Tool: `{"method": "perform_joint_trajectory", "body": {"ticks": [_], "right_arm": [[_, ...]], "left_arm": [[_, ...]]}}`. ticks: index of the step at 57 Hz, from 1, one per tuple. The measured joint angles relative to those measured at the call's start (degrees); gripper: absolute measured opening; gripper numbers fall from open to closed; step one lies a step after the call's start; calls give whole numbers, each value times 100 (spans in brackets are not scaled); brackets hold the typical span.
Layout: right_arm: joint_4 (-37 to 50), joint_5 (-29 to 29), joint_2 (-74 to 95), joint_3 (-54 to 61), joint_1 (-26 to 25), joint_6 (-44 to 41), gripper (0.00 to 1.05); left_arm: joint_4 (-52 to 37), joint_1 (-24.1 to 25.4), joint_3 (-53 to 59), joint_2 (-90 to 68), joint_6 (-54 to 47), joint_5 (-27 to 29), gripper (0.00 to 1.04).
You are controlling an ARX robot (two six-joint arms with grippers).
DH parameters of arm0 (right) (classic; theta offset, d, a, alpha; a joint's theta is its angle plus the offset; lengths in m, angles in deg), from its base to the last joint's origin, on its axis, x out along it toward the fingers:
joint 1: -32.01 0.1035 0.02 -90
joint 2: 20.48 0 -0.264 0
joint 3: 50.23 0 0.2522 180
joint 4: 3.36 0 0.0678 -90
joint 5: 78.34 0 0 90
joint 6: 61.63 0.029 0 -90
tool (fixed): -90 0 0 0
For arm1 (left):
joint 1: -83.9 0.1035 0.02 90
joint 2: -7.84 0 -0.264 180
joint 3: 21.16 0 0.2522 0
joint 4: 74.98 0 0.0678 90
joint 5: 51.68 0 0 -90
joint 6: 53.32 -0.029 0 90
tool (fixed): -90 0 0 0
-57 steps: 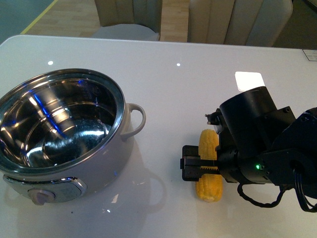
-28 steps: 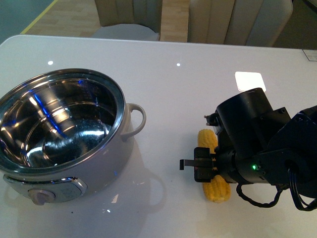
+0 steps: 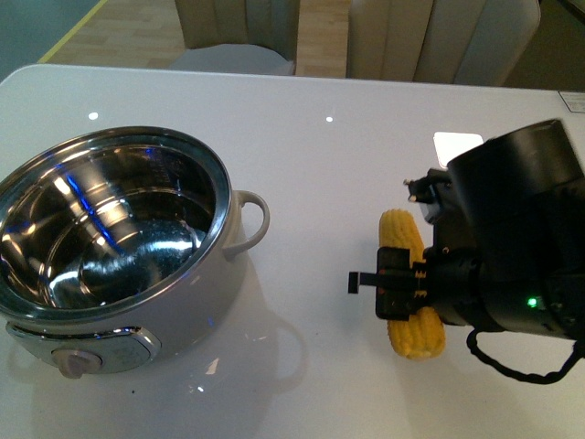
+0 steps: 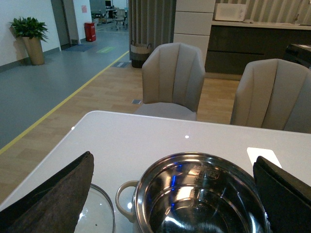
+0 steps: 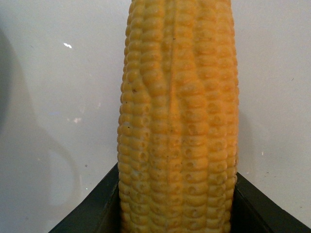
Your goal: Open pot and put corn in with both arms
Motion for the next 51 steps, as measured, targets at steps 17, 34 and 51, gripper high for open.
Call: {"method": "perform_joint_trajectory", "body": {"ticks": [17,34,51], "right_arm": [[-378,129,-1502,205,-17,278,37],[-863,188,-2000,-531,308,501,39],[-1349,254,-1320,-1757,470,911,42]], "left_arm": [[0,0,0,0,0,0,98],[0,0,0,0,0,0,98],[0,0,0,0,0,0,98]]}}
